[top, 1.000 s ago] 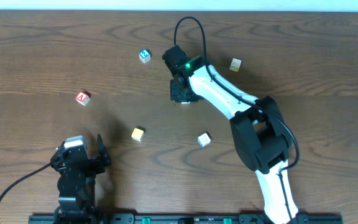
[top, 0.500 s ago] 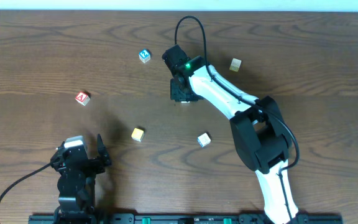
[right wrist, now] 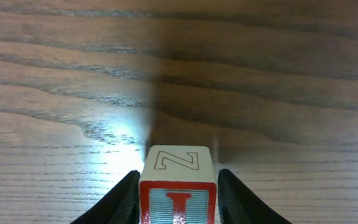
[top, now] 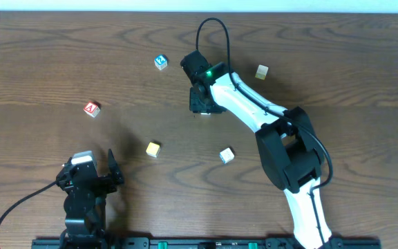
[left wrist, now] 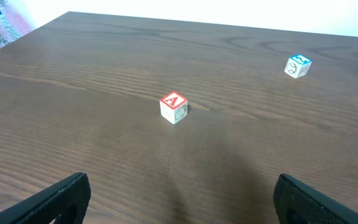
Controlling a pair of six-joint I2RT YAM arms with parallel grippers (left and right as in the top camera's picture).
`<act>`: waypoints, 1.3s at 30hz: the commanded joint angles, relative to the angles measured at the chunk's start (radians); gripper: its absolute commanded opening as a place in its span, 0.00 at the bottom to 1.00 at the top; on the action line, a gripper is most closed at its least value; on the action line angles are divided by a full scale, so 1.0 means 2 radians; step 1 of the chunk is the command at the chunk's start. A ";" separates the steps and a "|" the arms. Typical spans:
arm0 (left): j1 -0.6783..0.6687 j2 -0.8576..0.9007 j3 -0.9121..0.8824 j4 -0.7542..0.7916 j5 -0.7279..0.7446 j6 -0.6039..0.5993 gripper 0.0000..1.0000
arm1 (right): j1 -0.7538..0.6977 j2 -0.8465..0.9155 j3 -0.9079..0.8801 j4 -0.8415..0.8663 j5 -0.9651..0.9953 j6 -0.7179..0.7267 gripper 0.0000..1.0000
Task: Spell out Ai2
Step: 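Release the 'I' block and retract the right arm to rest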
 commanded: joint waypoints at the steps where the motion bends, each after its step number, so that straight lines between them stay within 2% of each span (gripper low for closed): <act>1: 0.003 -0.003 -0.011 -0.002 0.000 0.002 0.95 | 0.004 -0.009 -0.006 0.000 0.008 0.005 0.43; 10: 0.003 -0.003 -0.011 -0.002 0.000 0.002 0.95 | -0.002 -0.012 -0.006 0.018 0.014 -0.022 0.54; 14: 0.003 -0.003 -0.011 -0.002 0.000 0.002 0.95 | -0.011 -0.032 -0.006 0.026 0.016 -0.046 0.55; 27: 0.003 -0.003 -0.011 -0.002 0.000 0.002 0.95 | -0.024 -0.179 -0.006 0.041 0.065 -0.106 0.63; 33: 0.003 -0.003 -0.011 -0.002 0.000 0.002 0.95 | -0.024 -0.276 -0.006 0.012 0.090 -0.117 0.85; 34: 0.003 -0.003 -0.011 -0.002 0.000 0.002 0.95 | -0.024 -0.291 -0.008 0.001 0.095 -0.117 0.96; 35: 0.003 -0.003 -0.011 -0.002 0.000 0.002 0.95 | -0.024 -0.318 -0.020 -0.012 0.100 -0.117 0.99; 39: 0.003 -0.003 -0.011 -0.002 0.000 0.002 0.95 | -0.024 -0.415 -0.103 -0.014 0.102 -0.117 0.99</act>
